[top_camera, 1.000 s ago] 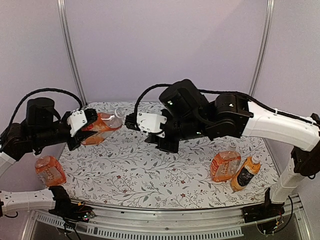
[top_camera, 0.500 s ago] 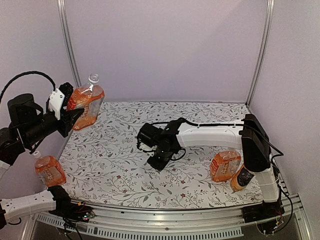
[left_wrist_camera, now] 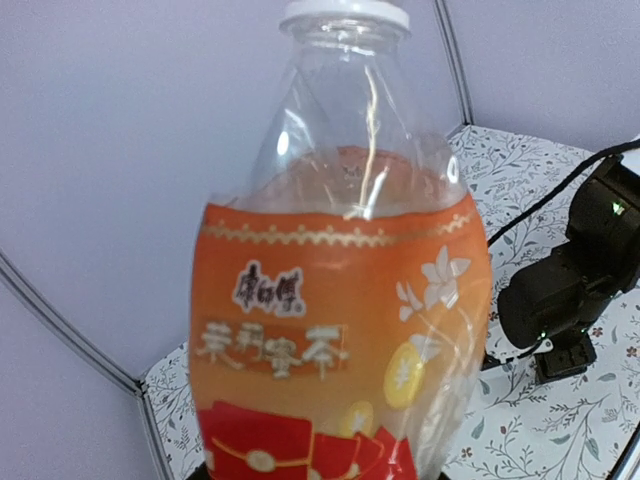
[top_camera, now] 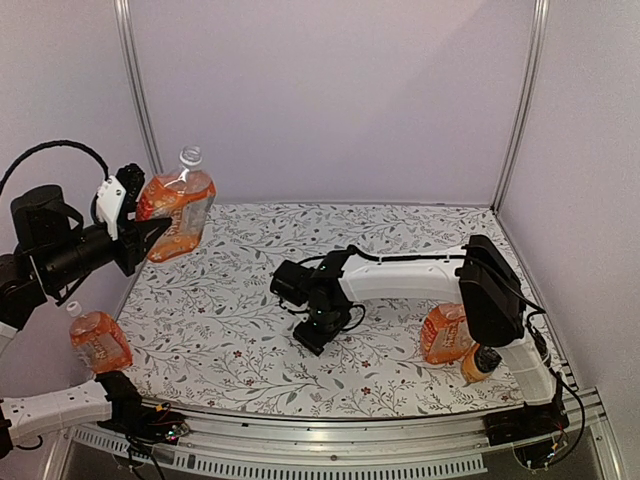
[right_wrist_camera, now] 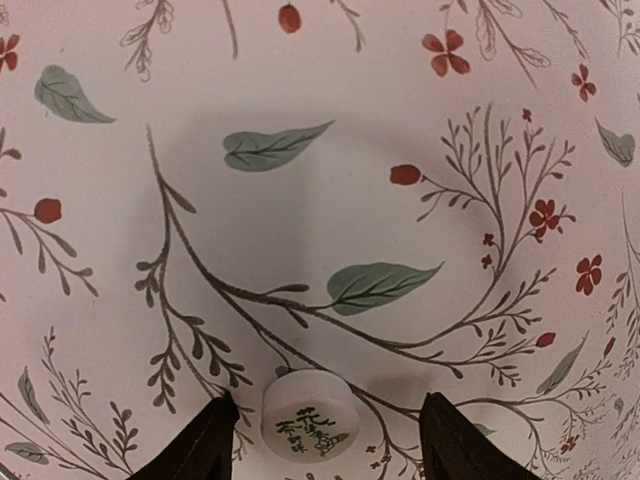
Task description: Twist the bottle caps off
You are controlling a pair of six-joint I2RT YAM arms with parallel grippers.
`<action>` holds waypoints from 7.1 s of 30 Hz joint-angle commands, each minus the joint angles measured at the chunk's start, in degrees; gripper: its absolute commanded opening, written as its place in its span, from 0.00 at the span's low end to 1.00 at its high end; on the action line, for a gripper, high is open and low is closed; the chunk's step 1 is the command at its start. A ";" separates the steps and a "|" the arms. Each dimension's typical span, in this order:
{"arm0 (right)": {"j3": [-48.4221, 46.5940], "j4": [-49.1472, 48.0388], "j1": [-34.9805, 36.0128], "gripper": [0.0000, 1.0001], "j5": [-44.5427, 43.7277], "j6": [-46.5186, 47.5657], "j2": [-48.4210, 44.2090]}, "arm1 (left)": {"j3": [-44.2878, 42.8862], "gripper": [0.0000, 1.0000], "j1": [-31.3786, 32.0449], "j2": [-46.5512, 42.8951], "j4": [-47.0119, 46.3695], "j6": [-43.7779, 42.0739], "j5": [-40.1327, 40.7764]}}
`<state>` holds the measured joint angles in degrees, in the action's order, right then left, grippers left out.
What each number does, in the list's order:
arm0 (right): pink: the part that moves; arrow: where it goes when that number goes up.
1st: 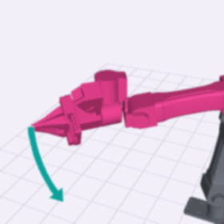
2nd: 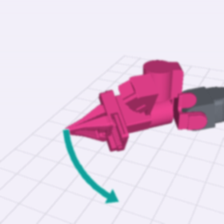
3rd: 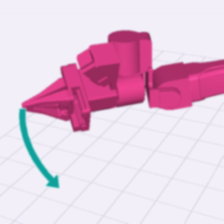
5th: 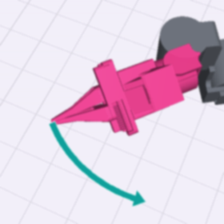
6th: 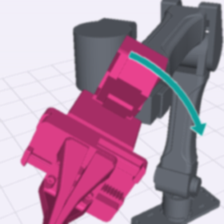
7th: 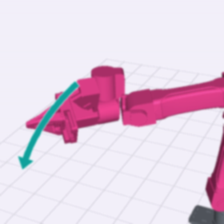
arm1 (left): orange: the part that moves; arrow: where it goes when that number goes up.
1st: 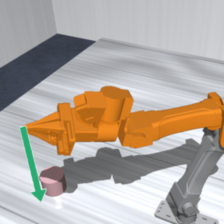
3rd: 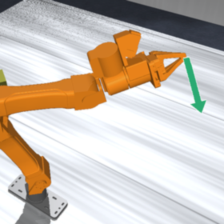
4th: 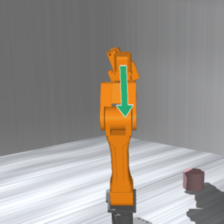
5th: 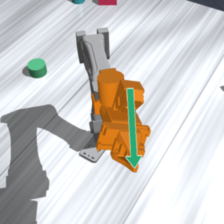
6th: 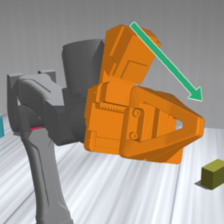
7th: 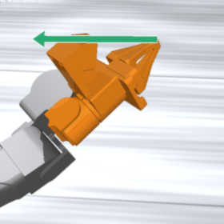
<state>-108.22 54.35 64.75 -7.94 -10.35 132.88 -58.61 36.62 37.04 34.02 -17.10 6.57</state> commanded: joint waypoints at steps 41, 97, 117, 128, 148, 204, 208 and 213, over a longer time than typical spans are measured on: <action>-11.14 -35.57 6.37 0.64 36.38 17.41 -28.15 | -8.47 0.14 -0.32 4.00 10.97 -0.96 -42.63; -0.06 -45.79 -30.18 0.68 -5.04 1.01 -2.70 | -1.24 1.00 -4.19 1.90 4.59 -3.73 -19.56; 0.37 -39.23 -30.10 0.99 -1.04 5.50 -13.59 | 0.38 1.00 -4.48 1.73 5.38 -4.75 -17.13; 1.42 -27.69 -25.49 0.99 9.59 9.67 -23.68 | 2.43 1.00 -10.55 8.44 30.29 -25.71 1.42; 11.83 -22.96 -16.57 0.99 5.45 8.90 -33.80 | -14.55 1.00 -64.50 20.77 56.82 -23.56 -16.22; 12.26 -33.92 -2.78 0.99 9.32 15.31 -36.88 | -44.59 0.00 -38.43 27.33 56.11 -15.67 -33.17; 7.82 -41.94 -1.33 0.99 11.61 16.66 -31.53 | -48.79 0.00 -17.47 33.57 55.46 -9.41 -24.38; -1.28 -42.33 -0.54 0.99 12.04 17.39 -22.75 | -53.00 0.00 -3.59 39.37 55.11 -6.74 -15.14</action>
<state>-104.73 15.66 64.12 2.48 5.61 104.53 -109.89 26.65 72.07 76.09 -28.97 -17.26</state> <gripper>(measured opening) 0.988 0.269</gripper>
